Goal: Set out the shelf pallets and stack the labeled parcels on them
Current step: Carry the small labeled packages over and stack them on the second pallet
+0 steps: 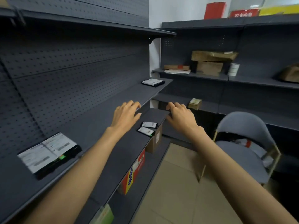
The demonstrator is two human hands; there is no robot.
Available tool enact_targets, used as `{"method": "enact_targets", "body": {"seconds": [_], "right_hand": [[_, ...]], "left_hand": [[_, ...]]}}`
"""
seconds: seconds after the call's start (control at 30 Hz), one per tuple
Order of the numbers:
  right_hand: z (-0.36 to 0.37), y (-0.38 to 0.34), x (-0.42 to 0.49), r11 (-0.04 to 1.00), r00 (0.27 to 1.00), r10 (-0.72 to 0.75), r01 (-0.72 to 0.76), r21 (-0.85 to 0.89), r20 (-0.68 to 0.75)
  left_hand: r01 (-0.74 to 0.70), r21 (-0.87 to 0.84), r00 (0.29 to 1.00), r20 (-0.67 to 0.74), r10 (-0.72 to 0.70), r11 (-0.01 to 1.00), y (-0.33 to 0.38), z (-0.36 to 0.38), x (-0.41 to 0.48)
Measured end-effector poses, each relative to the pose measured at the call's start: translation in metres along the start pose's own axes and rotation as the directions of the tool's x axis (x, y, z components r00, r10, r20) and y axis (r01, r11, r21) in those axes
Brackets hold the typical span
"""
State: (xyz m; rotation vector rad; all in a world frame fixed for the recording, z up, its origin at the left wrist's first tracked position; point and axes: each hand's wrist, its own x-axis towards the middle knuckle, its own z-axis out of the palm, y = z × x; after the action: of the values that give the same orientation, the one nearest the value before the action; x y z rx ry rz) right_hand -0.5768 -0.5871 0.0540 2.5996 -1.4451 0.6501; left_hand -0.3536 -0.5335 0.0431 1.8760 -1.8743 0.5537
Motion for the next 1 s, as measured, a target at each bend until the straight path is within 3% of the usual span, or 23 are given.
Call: {"method": "enact_targets", "body": {"seconds": [0.23,0.43,0.73,1.0], "right_hand": [[0.056,0.102,0.067,0.992,0.989,0.12,-0.118,-0.036,0.087],[0.092,0.201,0.149,0.992,0.987,0.121,-0.119,-0.028,0.107],[0.123,0.334,0.315,0.999,0.993,0.016,-0.011,-0.043,0.117],[0.205,0.341,0.433,0.991,0.968,-0.135,0.129,0.04,0.213]], "left_hand": [[-0.072,-0.043,0.993,0.091,0.076,0.996,0.026,0.102,0.104],[-0.085,-0.031,0.988,0.129,0.089,0.996,0.056,0.192,0.204],[0.042,0.016,0.994,0.103,-0.044,0.999,0.077,0.281,0.364],[0.191,0.12,0.968,0.143,-0.207,0.974,0.022,0.351,0.434]]}}
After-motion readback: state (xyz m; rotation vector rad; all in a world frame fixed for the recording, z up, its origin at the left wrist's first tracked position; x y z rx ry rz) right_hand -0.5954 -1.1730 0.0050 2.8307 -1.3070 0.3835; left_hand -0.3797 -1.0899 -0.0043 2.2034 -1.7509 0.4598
